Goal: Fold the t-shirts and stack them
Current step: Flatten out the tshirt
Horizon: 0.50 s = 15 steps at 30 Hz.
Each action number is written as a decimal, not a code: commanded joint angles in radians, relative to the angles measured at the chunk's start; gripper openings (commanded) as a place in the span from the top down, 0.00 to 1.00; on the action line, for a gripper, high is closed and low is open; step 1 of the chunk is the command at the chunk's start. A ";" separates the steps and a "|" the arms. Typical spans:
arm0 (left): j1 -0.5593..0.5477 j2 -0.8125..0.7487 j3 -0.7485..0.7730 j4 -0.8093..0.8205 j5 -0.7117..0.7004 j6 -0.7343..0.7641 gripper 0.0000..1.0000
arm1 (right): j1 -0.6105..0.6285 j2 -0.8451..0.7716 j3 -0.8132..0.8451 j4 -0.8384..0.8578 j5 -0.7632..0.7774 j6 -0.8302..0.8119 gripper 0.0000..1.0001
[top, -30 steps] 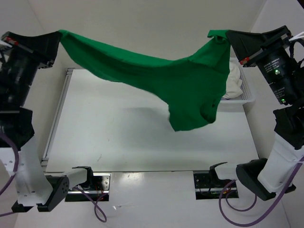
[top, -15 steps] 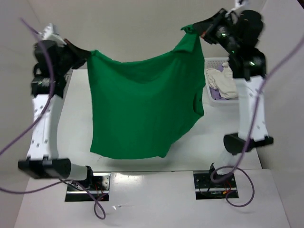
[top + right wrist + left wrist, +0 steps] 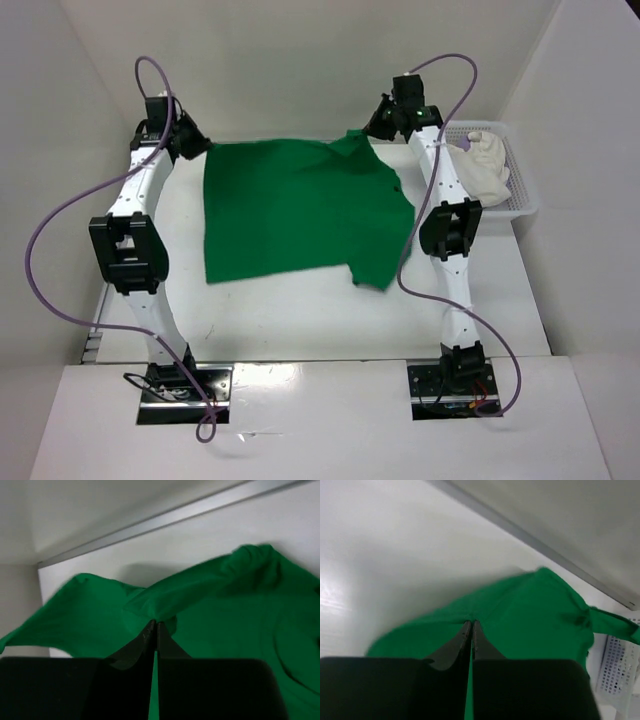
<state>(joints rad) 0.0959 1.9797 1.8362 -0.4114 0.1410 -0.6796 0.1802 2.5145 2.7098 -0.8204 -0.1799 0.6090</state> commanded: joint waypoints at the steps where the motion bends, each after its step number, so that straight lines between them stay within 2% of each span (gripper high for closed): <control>1: 0.004 -0.024 0.133 0.056 -0.027 0.043 0.87 | -0.005 -0.137 0.117 0.084 -0.035 0.021 0.91; 3: 0.004 -0.065 0.118 0.065 -0.027 0.055 0.56 | -0.005 -0.174 0.094 0.084 -0.035 0.021 0.77; 4: 0.004 -0.082 0.100 0.065 -0.018 0.064 0.41 | -0.005 -0.189 0.081 0.069 -0.049 0.006 0.64; 5: 0.004 -0.128 0.030 0.056 -0.018 0.075 0.23 | -0.005 -0.227 0.029 0.055 -0.049 -0.015 0.59; 7: 0.004 -0.203 -0.101 0.081 -0.027 0.075 0.12 | -0.005 -0.284 -0.071 0.046 -0.049 -0.044 0.55; 9: 0.031 -0.348 -0.275 0.129 -0.027 0.048 0.09 | -0.005 -0.438 -0.356 0.111 -0.038 -0.055 0.55; 10: 0.040 -0.392 -0.437 0.160 -0.027 0.038 0.09 | -0.005 -0.503 -0.480 0.171 -0.038 -0.055 0.55; 11: 0.060 -0.428 -0.503 0.160 -0.027 0.038 0.09 | -0.005 -0.564 -0.690 0.261 -0.026 -0.055 0.63; 12: 0.074 -0.497 -0.562 0.160 -0.027 0.028 0.13 | -0.005 -0.662 -0.772 0.286 -0.011 -0.046 0.70; 13: 0.088 -0.522 -0.619 0.172 -0.027 0.028 0.24 | -0.005 -0.701 -0.844 0.306 -0.010 -0.046 0.77; 14: 0.099 -0.542 -0.715 0.172 -0.027 0.028 0.32 | -0.005 -0.732 -0.974 0.331 -0.024 -0.046 0.89; 15: 0.108 -0.568 -0.754 0.172 -0.027 0.028 0.41 | -0.005 -0.759 -1.036 0.342 -0.044 -0.034 0.96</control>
<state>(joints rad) 0.1719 1.4616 1.2060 -0.2756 0.1215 -0.6453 0.1802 1.8236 1.8671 -0.6010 -0.2031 0.5755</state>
